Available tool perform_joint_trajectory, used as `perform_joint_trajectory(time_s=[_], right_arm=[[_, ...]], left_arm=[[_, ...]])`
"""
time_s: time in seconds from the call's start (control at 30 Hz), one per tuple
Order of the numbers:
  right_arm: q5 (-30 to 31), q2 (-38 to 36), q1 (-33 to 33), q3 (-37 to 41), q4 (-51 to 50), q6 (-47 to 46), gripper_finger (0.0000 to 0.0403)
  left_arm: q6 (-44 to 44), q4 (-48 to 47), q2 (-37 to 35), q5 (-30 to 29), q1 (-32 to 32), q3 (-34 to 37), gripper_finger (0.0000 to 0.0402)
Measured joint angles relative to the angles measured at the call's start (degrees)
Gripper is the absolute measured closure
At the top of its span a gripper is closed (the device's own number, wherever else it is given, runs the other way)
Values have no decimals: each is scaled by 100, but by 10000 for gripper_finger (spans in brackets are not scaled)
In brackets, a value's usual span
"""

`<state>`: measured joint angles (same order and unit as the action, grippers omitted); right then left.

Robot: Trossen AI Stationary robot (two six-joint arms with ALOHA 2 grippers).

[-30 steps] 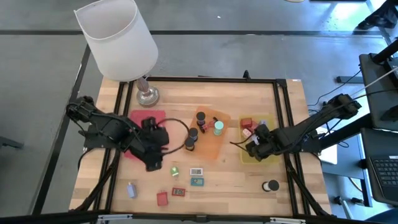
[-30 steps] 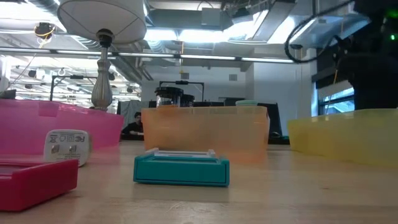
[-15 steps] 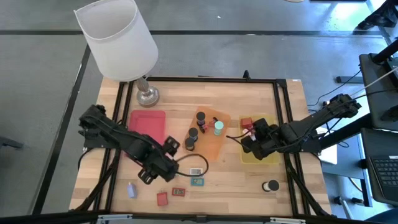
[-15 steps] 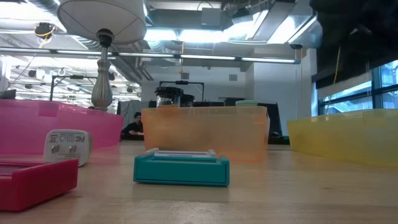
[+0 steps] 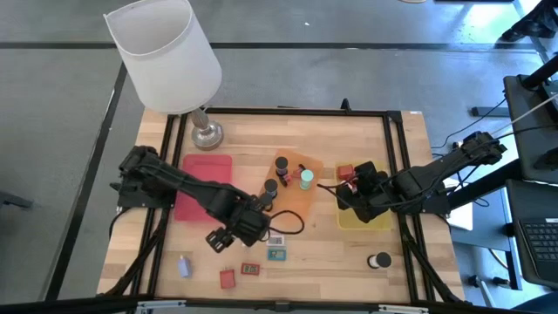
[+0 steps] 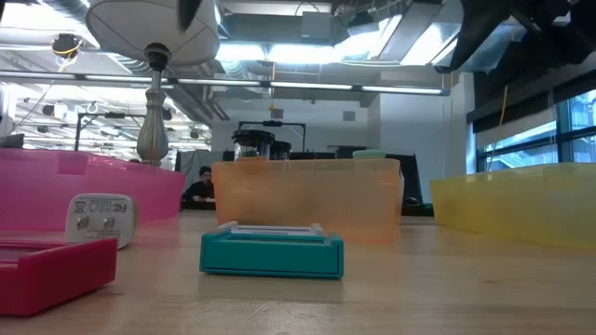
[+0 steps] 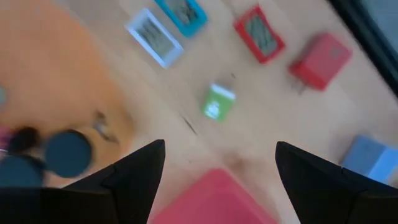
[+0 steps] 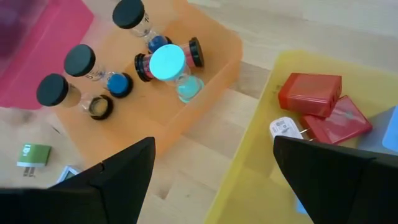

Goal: Pick & Place Office items
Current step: Put the green charger adapter into the yellow bin

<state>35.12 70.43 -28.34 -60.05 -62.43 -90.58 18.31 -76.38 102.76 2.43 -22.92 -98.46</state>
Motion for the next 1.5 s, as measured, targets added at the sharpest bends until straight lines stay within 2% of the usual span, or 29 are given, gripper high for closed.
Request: perform_joint_trajectory(time_s=[0.17, 0.4, 0.67, 0.8, 0.9, 1.1, 1.27, 1.5], right_arm=[[0, 0, 0, 0, 0, -9, 72], [-16, -2, 0, 0, 63, -23, 72], [-11, -2, 0, 0, 87, -64, 72], [2, 0, 0, 0, 88, -209, 72], [2, -2, 0, 0, 98, -223, 72], [2, -2, 2, 0, 118, -228, 72], [2, 0, 4, 0, 120, -215, 72], [4, 0, 2, 0, 118, -199, 72]], left_arm=[[485, 198, -79, 109, 3, 946, 100], [598, 1768, -169, 113, -190, 2101, 100], [667, 3345, -181, -121, -372, 2909, 100], [1032, 3972, -181, -323, -382, 3410, 100], [1158, 4322, -180, -572, -378, 3687, 100], [1155, 4861, -175, -585, -362, 3893, 105], [945, 5203, -166, -195, -363, 3891, 149], [819, 5088, -162, -122, -363, 3891, 250]])
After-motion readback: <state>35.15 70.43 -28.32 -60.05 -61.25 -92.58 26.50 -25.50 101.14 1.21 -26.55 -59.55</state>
